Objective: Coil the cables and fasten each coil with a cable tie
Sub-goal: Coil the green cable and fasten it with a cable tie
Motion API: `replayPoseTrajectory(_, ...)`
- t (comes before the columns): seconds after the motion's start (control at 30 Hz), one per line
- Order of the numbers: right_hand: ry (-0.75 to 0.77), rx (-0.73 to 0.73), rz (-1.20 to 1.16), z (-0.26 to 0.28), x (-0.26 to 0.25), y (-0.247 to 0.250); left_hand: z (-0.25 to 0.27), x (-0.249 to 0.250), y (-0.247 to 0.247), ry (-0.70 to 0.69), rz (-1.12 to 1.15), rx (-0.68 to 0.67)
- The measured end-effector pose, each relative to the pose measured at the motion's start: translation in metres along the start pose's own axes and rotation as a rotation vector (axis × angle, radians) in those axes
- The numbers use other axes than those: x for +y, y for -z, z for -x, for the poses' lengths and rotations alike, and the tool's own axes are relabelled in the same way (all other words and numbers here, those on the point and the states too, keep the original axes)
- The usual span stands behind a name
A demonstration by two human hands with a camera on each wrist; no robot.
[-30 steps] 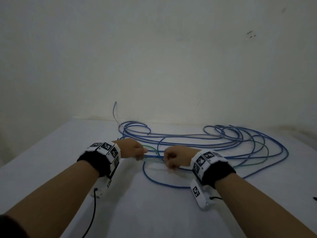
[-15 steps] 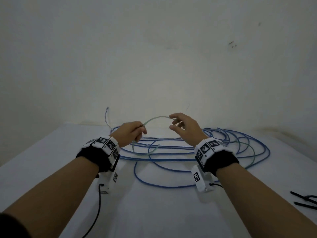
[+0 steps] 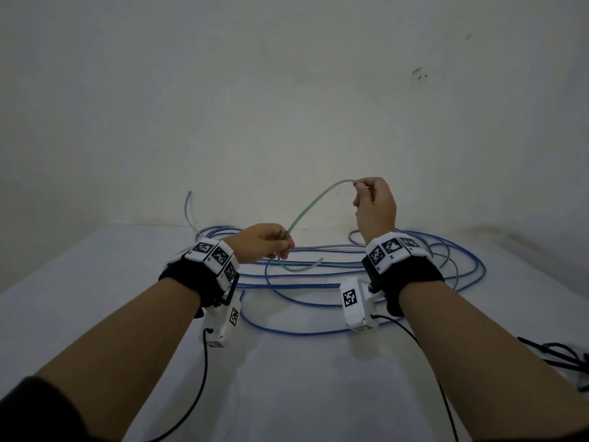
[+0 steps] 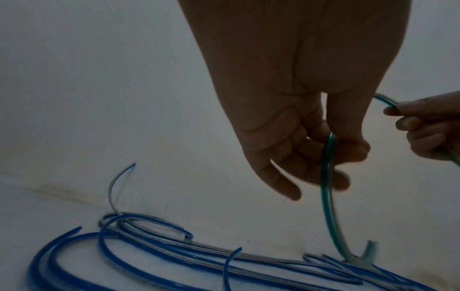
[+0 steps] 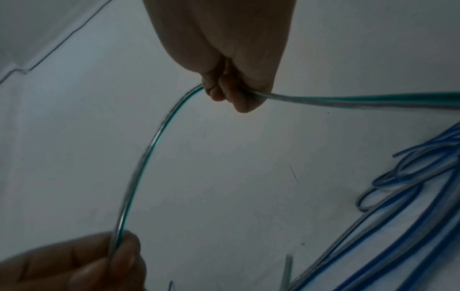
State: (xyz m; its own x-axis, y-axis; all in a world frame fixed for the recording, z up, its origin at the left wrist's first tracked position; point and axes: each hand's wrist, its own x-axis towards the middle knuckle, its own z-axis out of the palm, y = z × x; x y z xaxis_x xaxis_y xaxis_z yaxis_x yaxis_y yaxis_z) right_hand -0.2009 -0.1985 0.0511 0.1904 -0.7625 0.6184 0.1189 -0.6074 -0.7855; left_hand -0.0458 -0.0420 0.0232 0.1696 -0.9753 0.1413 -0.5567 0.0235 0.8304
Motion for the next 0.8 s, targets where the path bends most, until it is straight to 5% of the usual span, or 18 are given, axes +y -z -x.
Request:
replayPoseTrajectory(0.17,-0.056,0.02,0.024,-0.002,0.009,0.011,0.001,-0.003,-0.003,0.102,0.11,-0.054)
replayPoseTrajectory(0.47,-0.143,-0.316,0.295,0.012,0.024,0.015,-0.007,0.017,0.0,-0.087,0.467,0.482)
replayPoseTrajectory(0.63,-0.187,-0.43,0.279,0.021,0.023,0.006,-0.01,0.027,0.002,-0.157,0.748,0.394)
replayPoseTrajectory(0.8,-0.097,-0.488,0.428,0.025,0.019,-0.005,-0.004,0.029,0.002,-0.223,0.622,0.348)
